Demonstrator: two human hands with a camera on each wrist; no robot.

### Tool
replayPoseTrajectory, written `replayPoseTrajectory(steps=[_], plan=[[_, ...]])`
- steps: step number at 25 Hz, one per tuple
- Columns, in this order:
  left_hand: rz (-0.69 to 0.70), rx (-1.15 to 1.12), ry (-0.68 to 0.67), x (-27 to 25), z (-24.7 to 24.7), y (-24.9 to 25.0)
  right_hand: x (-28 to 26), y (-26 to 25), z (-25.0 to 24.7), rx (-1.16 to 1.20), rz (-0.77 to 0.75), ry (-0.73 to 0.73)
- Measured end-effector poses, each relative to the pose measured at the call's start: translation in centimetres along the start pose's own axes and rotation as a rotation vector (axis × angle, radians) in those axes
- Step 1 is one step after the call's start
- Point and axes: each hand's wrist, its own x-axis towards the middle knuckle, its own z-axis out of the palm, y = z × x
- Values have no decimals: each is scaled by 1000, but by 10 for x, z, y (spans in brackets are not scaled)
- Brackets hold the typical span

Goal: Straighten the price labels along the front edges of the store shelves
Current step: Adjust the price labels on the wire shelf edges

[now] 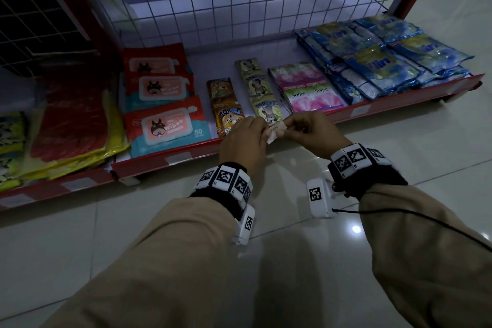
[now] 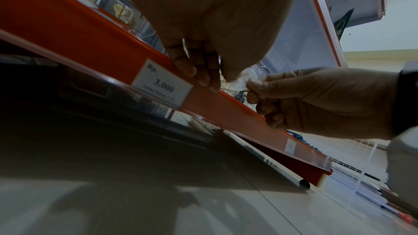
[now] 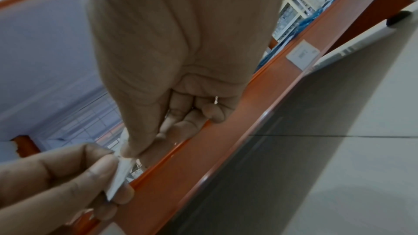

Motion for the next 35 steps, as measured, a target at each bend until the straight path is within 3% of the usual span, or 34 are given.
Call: replayPoseTrajectory(steps=[6, 11, 15, 18, 20, 25, 32, 35], plan=[[-26, 19, 15, 0, 1, 1, -4, 6, -2, 8, 69, 16], [-16, 39, -10, 0, 0, 1, -6, 11, -11, -117, 103, -33], [0, 63, -34, 1, -1, 1, -7, 5, -15, -130, -36, 56], [18, 86, -58, 1, -2, 1, 1, -5, -14, -319, -156, -1], [15, 83, -60, 1, -3, 1, 6, -9, -14, -457, -147, -38], [-3, 37, -36, -4, -2, 3, 8, -2, -18, -393, -153, 110], [10, 149, -93, -5, 2, 7, 7, 12, -6, -477, -227, 143], [-25, 99, -67, -6, 2, 8, 8, 15, -3, -459, -239, 188]])
